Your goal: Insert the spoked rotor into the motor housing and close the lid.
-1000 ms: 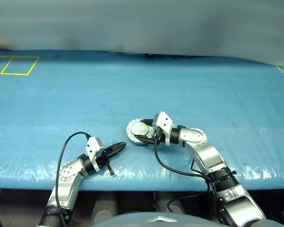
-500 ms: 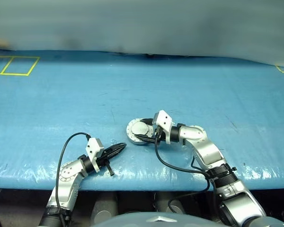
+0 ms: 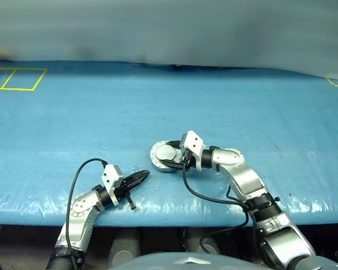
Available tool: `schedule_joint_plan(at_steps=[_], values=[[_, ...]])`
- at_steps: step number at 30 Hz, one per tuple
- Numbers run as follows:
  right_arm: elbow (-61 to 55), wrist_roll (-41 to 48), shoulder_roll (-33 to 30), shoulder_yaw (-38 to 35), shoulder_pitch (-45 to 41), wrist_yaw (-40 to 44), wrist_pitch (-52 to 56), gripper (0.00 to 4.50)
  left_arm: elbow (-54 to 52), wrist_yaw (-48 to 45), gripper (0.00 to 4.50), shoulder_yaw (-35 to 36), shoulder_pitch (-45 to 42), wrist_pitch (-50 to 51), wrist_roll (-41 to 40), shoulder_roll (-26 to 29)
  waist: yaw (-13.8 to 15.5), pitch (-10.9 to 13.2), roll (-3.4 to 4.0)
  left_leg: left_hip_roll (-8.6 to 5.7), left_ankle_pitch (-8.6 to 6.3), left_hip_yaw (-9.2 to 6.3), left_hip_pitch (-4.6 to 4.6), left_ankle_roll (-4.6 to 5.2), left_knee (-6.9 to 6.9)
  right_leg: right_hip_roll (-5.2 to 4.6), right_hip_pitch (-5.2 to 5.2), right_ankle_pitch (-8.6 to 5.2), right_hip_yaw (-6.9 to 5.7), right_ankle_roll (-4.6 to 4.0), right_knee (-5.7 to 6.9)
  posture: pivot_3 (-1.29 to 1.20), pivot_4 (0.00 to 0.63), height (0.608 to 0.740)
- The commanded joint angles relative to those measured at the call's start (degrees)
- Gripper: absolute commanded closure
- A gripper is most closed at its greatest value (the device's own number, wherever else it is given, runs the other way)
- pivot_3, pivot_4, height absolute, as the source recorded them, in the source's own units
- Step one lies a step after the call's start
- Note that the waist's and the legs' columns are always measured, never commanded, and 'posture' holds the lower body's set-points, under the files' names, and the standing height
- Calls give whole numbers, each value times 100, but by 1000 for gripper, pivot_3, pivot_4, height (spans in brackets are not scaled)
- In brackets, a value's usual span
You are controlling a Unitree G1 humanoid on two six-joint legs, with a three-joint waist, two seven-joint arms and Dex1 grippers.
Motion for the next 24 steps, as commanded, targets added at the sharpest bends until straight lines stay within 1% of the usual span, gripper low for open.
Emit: schedule_joint_plan(at_steps=[1, 6, 9, 13, 16, 21, 24], values=[[163, -191, -67, 165, 39, 3, 220, 1509, -225, 10, 4500, -6, 28, -29, -32, 47, -1, -3, 1, 0, 0, 0, 0, 0, 0, 0, 0, 0, 0, 0, 0, 0, 150, 740], [167, -328, -96, 298, 59, -103, 495, 1509, -252, 137, 4500, 61, -8, 4, -113, -23, -9, -13, 2, 1, 0, 1, 6, 0, -1, 0, 4, -1, 1, -2, 0, 0, 150, 740], [163, -354, -104, 301, 67, -120, 531, 1509, -221, 352, 4500, 127, -178, -23, -107, -140, -8, -16, 1, 1, 0, 1, 17, 0, -1, 0, 14, -2, 0, -3, 0, 0, 150, 740], [131, -359, -107, 296, 80, -127, 550, 1509, -135, 356, 4500, 103, -435, 6, -163, -221, -7, -16, 0, 1, 0, 0, 41, -1, -1, 0, 37, -3, 0, -4, -3, 0, 150, 740], [115, -365, -98, 291, 90, -164, 543, 1509, 48, 280, 4500, 34, -674, 79, -179, -289, -13, -17, 1, 0, -1, 1, 41, -1, -1, 0, 39, -3, 0, -4, -6, 0, 150, 740], [54, -368, -114, 262, 141, -236, 530, 1509, 452, 143, 4500, -181, -1032, 150, 38, -311, -24, -18, 1, 0, -1, -2, 41, 0, -6, 2, 38, -3, 0, -4, -7, 0, 150, 740], [-49, -334, -124, 204, 208, -290, 531, 1509, 698, 198, 4500, -387, -1188, 230, 385, -202, -25, -19, 0, -1, -1, -2, 40, -1, -7, 2, 39, -3, -1, -4, -8, 0, 150, 740]])
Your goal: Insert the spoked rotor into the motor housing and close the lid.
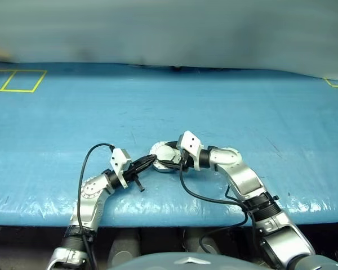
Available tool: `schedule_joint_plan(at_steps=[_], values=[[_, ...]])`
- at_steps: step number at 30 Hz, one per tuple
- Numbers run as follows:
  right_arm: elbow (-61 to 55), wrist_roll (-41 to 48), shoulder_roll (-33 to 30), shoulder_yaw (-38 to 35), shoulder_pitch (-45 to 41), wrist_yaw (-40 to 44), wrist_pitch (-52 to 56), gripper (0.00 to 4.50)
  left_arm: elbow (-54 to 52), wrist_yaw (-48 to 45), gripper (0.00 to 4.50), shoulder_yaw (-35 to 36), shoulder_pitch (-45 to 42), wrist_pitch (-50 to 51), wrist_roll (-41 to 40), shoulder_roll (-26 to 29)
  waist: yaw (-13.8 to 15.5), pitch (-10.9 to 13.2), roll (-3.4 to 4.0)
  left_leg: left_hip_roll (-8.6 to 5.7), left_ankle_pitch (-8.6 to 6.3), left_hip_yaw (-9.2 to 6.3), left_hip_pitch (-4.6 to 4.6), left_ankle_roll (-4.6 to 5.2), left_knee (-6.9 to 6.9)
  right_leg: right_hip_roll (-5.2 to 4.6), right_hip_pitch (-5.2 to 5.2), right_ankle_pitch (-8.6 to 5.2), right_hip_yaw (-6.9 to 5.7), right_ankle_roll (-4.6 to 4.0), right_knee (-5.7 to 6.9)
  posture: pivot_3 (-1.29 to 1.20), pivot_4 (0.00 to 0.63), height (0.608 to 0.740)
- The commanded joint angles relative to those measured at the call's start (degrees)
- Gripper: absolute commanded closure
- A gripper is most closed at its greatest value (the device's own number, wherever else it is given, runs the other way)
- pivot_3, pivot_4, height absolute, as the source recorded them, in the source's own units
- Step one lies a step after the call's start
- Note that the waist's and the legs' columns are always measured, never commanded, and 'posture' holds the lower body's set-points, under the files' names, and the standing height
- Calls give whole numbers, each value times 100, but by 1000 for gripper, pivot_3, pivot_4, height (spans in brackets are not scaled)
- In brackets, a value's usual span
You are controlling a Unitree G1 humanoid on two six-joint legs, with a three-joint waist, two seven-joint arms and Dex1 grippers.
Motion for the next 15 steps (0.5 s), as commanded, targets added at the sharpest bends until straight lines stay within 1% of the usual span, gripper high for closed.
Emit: schedule_joint_plan(at_steps=[1, 15], values=[[73, -164, -116, 48, 214, -129, 262, 1509, 171, 5, 4500, -229, -135, 90, 372, 116, 13, -7, 0, 0, 0, -2, 0, 0, 0, 0, 1, 0, -1, 0, 0, 0, 150, 740], [-21, -149, -131, -1, 255, -279, 321, 1509, 138, 68, 4500, -114, 205, -8, 317, 232, 42, -42, 14, -2, 0, -4, 5, 0, -1, -4, 10, -2, -1, -2, -10, 0, 150, 740]])
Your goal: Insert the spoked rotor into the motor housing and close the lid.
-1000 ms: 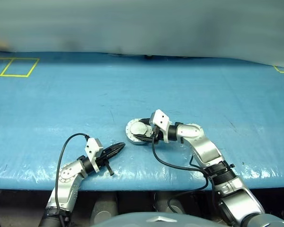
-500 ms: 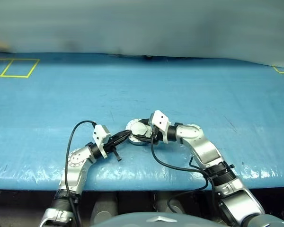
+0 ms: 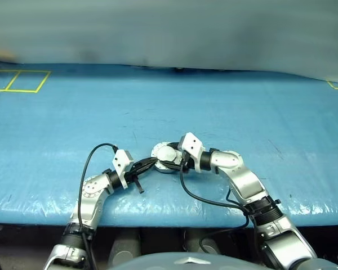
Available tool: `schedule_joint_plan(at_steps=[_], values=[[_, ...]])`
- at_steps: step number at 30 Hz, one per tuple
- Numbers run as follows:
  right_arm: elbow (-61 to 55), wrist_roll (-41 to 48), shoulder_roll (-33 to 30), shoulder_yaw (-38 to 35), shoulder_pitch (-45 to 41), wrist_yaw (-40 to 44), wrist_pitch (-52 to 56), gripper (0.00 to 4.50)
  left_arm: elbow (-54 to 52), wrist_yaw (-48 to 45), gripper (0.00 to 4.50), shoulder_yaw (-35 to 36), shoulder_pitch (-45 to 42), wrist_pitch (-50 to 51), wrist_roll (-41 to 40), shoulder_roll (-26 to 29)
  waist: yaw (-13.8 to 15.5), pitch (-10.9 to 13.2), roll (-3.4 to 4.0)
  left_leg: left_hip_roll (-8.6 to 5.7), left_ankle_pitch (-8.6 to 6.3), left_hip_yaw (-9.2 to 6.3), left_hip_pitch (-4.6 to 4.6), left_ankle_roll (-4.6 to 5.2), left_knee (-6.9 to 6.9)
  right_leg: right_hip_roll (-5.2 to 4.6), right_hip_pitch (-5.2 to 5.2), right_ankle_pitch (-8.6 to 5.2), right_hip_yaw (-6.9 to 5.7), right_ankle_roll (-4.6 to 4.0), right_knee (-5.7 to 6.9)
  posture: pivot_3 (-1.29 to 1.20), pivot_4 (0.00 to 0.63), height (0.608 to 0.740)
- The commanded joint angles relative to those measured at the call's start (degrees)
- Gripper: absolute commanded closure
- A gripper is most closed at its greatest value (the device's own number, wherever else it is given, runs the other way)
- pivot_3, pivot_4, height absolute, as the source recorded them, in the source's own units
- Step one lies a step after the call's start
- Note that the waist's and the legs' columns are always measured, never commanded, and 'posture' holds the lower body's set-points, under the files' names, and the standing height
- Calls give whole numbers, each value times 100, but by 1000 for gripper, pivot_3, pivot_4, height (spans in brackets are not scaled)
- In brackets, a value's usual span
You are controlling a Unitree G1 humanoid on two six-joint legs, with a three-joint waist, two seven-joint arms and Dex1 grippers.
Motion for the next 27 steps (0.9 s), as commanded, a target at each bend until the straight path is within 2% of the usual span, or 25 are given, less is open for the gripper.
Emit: schedule_joint_plan(at_steps=[1, 14, 23, 27], values=[[216, -141, -100, 31, 66, -51, 197, 1509, 56, 75, 4500, -31, 125, 83, 126, 58, 3, -2, -1, 0, 0, 0, 0, 0, 1, 0, 0, 0, 0, 0, 0, 0, 150, 740], [212, -146, -104, 8, 48, -78, 183, 1509, 204, 140, 4500, -130, -133, 140, 144, -129, 8, -3, 0, -1, 0, 1, -1, -1, 3, -2, -2, 0, 1, 0, -1, 0, 150, 740], [48, 16, -66, -45, 182, -48, 295, 1509, 333, 37, 4500, -319, -334, 312, 375, -64, 28, -4, 1, -3, 0, 0, -2, -1, 2, -3, -2, -1, 0, 0, -5, 0, 150, 740], [-347, 450, -20, -304, 327, 113, 317, 197, 301, 37, 4500, -322, -280, 305, 379, -60, 53, -4, 0, -3, 0, -1, -4, -1, 0, -5, -4, -1, 0, 0, -10, 0, 150, 740]])
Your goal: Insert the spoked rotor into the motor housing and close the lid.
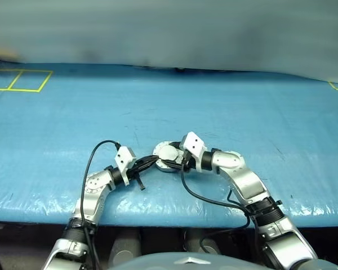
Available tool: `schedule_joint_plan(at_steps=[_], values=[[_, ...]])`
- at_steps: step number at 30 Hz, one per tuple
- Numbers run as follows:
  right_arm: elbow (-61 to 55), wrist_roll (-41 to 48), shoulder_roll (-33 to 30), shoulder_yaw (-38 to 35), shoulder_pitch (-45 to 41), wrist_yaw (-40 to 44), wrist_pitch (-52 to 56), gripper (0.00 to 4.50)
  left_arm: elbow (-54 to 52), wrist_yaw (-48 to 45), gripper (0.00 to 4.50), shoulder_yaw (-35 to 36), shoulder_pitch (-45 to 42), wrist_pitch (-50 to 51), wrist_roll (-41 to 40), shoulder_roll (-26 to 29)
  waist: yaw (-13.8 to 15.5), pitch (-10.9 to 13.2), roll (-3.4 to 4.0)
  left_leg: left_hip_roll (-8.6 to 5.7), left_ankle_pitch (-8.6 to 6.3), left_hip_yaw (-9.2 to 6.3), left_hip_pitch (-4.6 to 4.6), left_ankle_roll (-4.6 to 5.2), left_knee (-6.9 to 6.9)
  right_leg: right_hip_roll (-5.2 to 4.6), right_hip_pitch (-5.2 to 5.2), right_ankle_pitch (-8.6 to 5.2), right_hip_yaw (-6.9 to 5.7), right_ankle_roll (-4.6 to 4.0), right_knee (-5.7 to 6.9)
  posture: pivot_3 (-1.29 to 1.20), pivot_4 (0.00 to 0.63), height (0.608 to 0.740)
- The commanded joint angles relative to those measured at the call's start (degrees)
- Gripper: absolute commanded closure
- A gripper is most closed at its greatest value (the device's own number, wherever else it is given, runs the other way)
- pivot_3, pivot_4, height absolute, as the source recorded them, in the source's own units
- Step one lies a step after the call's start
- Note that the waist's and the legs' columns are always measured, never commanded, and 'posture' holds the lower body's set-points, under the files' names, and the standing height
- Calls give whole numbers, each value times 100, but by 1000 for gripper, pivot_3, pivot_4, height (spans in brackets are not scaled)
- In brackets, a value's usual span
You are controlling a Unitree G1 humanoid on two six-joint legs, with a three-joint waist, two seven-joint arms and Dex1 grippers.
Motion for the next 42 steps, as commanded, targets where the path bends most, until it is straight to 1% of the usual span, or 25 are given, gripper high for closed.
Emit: schedule_joint_plan(at_steps=[1, 4, 7, 9, 12, 18, 27, 30, 32, 36, 37, 39, 40, 42], values=[[-450, 603, 39, -363, 227, 142, 265, 41, 102, -23, 4500, -228, 114, 205, 200, 28, 6, 1, 0, -1, 0, 0, -2, 0, -3, -1, 0, 0, 0, 0, -2, 0, 150, 740], [-1106, 1428, 171, -944, 334, 56, 685, 41, 66, -18, 4500, -227, 158, 212, 194, 44, 9, 4, 3, -1, 0, 0, -19, 0, -6, -2, -10, 0, 0, 0, -3, 0, 150, 740], [-1395, 1947, 233, -1330, 367, -113, 1079, 41, 42, -6, 4500, -228, 187, 221, 191, 51, 3, 5, 5, -1, 0, 1, -48, 1, -6, 0, -41, 1, 1, 2, 0, 0, 150, 740], [-1339, 2243, 277, -1703, 337, -446, 1533, 41, 33, -3, 4500, -231, 197, 224, 188, 52, 6, 5, 5, 1, 0, -2, -51, 1, -11, 2, -45, 0, -1, 1, 0, 0, 150, 740], [-1083, 2429, 269, -1997, 391, -846, 2102, 41, 36, -5, 4500, -239, 198, 213, 182, 47, 11, 5, 5, -1, 0, -1, -55, 1, -13, 0, -48, 0, -1, 0, -2, 0, 150, 740], [-571, 3183, 518, -2429, 589, -1033, 3078, 41, 58, -10, 4500, -262, 185, 164, 204, 31, -1, 6, 7, 0, 0, 0, -61, 1, -16, 1, -56, -1, 0, -1, -2, 0, 150, 740], [-2, 3906, 965, -2751, 640, -1163, 3776, 41, 53, 6, 4500, -266, 183, 142, 230, 51, -3, 6, 8, 0, 0, 0, -63, 1, -15, 2, -56, -1, 0, 0, -2, 0, 150, 740], [154, 4080, 1081, -2885, 623, -1202, 3882, 660, 43, 21, 4500, -265, 191, 136, 245, 56, -3, 6, 8, 0, 0, 0, -63, 1, -15, 3, -57, -1, 0, 0, -2, 0, 150, 740], [206, 4162, 1120, -2937, 610, -1248, 3949, 1239, 30, 29, 4500, -261, 198, 138, 251, 58, -6, 6, 8, 0, 0, 0, -64, 1, -14, 2, -57, -1, 0, 0, -2, 0, 150, 740], [323, 4390, 1222, -3115, 590, -1310, 4069, 2570, 6, 42, 4500, -257, 241, 142, 252, 62, -21, 5, 10, 1, 0, 0, -64, 1, -15, 3, -58, -1, 0, 0, -2, 0, 150, 740], [329, 4435, 1225, -3129, 598, -1304, 4088, 2796, 1, 46, 4500, -257, 251, 144, 248, 60, -17, 5, 10, 1, 0, 0, -64, 1, -16, 3, -58, -1, 0, 0, -2, 0, 150, 740], [338, 4484, 1227, -3141, 607, -1330, 4103, 3227, -8, 51, 4500, -256, 264, 155, 238, 54, -16, 5, 10, 1, -1, -1, -64, 1, -15, 3, -57, -1, -1, -1, -2, 0, 150, 740], [346, 4490, 1227, -3139, 609, -1343, 4110, 3310, -12, 52, 4500, -256, 269, 159, 234, 51, -19, 5, 11, 0, 0, 0, -64, 1, -15, 2, -58, -1, 0, 0, -2, 0, 150, 740], [350, 4459, 1210, -3099, 614, -1353, 4121, 3310, -12, 56, 4500, -253, 275, 158, 230, 46, -20, 5, 11, 1, 0, 0, -64, 1, -14, 3, -58, -1, 0, -1, -2, 0, 150, 740]])
